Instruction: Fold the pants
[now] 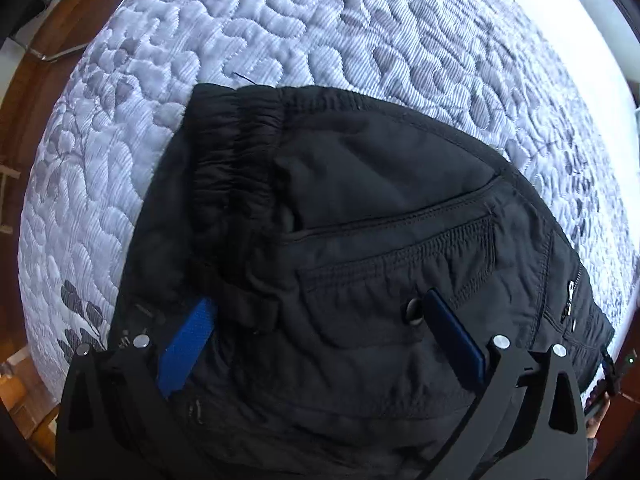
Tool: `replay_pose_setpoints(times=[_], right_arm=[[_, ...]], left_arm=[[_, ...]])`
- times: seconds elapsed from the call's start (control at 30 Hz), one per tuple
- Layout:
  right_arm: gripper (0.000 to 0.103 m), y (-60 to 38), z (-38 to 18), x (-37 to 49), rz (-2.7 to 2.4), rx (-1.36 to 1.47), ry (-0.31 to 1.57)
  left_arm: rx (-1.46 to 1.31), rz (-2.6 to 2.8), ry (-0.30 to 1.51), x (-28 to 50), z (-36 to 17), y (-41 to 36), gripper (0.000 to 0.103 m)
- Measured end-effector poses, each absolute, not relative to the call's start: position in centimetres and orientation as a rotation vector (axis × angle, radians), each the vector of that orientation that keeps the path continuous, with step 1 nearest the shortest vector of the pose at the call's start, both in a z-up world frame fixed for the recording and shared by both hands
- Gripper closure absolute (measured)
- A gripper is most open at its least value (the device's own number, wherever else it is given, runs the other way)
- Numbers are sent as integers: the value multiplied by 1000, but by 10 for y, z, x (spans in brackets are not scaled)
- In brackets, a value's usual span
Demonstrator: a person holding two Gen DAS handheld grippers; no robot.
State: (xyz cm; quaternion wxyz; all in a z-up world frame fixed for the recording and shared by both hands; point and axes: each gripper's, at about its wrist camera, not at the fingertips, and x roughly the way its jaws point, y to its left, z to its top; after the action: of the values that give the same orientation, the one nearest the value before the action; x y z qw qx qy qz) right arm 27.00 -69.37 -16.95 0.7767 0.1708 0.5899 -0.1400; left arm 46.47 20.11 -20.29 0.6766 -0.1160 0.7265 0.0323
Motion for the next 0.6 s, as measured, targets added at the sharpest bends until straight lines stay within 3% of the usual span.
replay_pose_setpoints(times=[0.1, 0.17, 0.2, 0.33, 0.43, 0.6], right_arm=[[4, -696, -169, 271, -292, 368, 1278], [4, -699, -167, 271, -285, 374, 1278], [4, -698, -169, 279, -283, 379, 1276], [4, -704, -165, 277, -282, 390, 1271], [4, -712, -159, 274, -274, 406, 1257], [4, -725, -159, 274, -271, 418, 1267]], left_arm=[[-209, 58, 1643, 464, -201, 191, 15], [-217, 28, 1632, 461, -194, 185, 41], [-210, 14, 1626, 460, -190, 182, 45], [-182, -40, 1611, 453, -174, 167, 80], [-161, -42, 1591, 443, -158, 154, 90], [-152, -41, 1581, 435, -161, 151, 91]])
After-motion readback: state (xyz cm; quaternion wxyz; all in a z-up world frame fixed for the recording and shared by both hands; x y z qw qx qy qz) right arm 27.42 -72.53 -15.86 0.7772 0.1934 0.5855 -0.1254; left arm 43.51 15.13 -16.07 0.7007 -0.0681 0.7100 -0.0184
